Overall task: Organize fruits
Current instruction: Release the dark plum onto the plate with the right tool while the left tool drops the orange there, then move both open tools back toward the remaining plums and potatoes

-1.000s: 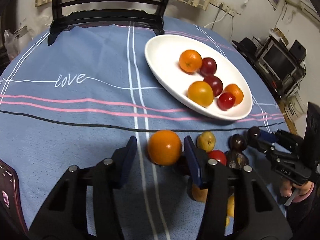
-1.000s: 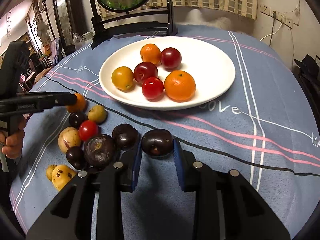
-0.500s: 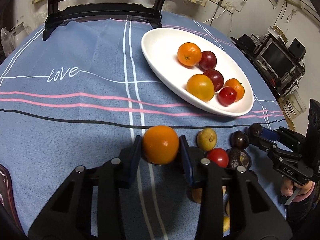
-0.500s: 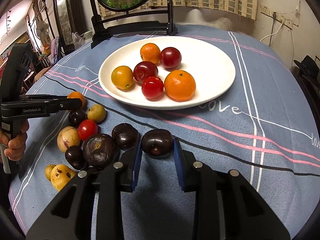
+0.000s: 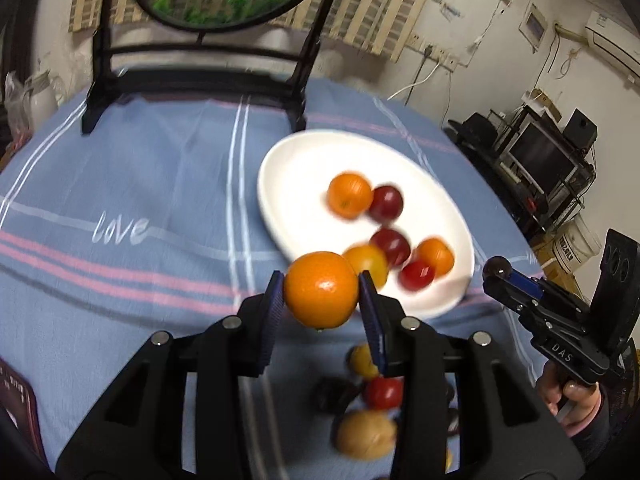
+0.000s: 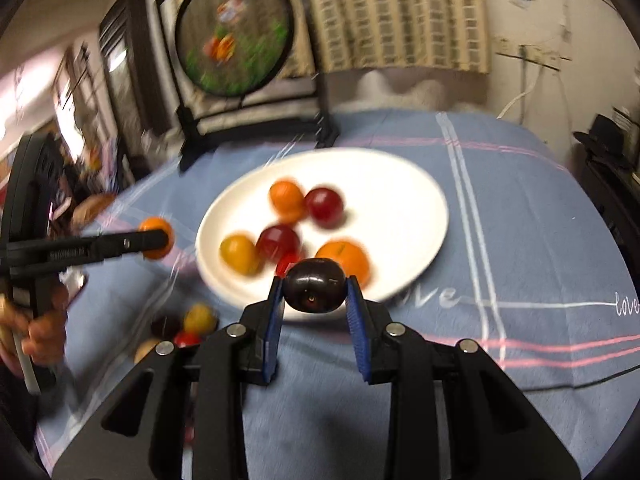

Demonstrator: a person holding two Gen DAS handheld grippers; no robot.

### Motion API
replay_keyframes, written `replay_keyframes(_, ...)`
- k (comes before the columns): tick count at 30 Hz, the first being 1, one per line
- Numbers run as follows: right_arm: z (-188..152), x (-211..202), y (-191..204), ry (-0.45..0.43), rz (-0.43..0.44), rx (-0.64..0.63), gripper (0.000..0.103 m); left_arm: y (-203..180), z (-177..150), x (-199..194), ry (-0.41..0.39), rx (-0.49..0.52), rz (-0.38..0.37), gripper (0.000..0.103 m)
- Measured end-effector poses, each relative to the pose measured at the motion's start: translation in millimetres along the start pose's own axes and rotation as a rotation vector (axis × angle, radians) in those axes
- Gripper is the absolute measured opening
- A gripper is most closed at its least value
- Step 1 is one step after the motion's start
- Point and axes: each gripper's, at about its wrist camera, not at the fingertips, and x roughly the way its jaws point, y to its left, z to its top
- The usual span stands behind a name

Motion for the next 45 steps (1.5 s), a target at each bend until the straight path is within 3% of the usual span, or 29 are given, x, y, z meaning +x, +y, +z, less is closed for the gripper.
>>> replay_keyframes(3,10,12,-13,-0.005,-0.029,0.047,0.031,-8,15,15,-0.026,0.036,0.037,0.038)
replay_keyframes(8,19,36,-30,0.015,0.015,0.109,0.032,-2,36,44,-0.001,0.011,0.058,0.038)
replay_keyframes(9,21,38,-29,0.011,0.008,0.096,0.035,-2,39,48,0.000,0.015,0.069,0.039)
replay_keyframes(10,22,38,-27,0.010,-0.009,0.087,0.050,-3,41,49,-0.001,0.018,0.079,0.042)
replay_keyframes(11,22,36,-24,0.007,-0.032,0.077,0.063,-3,43,49,-0.005,0.017,0.085,0.070)
replay_keyframes(12,22,32,-22,0.002,-0.038,0.067,0.064,-3,42,44,-0.018,0.005,0.100,0.091)
replay_keyframes(16,18,10,-1,0.015,0.022,0.012,0.064,-3,37,18,-0.071,0.002,0.118,0.092)
replay_keyframes(18,9,3,14,0.065,0.077,-0.030,0.064,-2,29,4,-0.092,-0.009,0.127,0.098)
replay_keyframes(21,-12,-8,36,0.135,0.163,-0.117,0.064,0,8,-7,-0.086,0.021,0.169,0.098)
replay_keyframes(27,-50,-21,46,0.215,0.188,-0.137,0.064,11,-39,-28,-0.049,0.069,0.205,0.098)
replay_keyframes(30,-57,-22,50,0.248,0.202,-0.147,0.055,17,-54,-42,-0.047,0.059,0.178,0.098)
replay_keyframes(45,-75,-7,65,0.346,0.223,-0.218,0.039,5,-77,-59,-0.027,0.113,0.094,0.098)
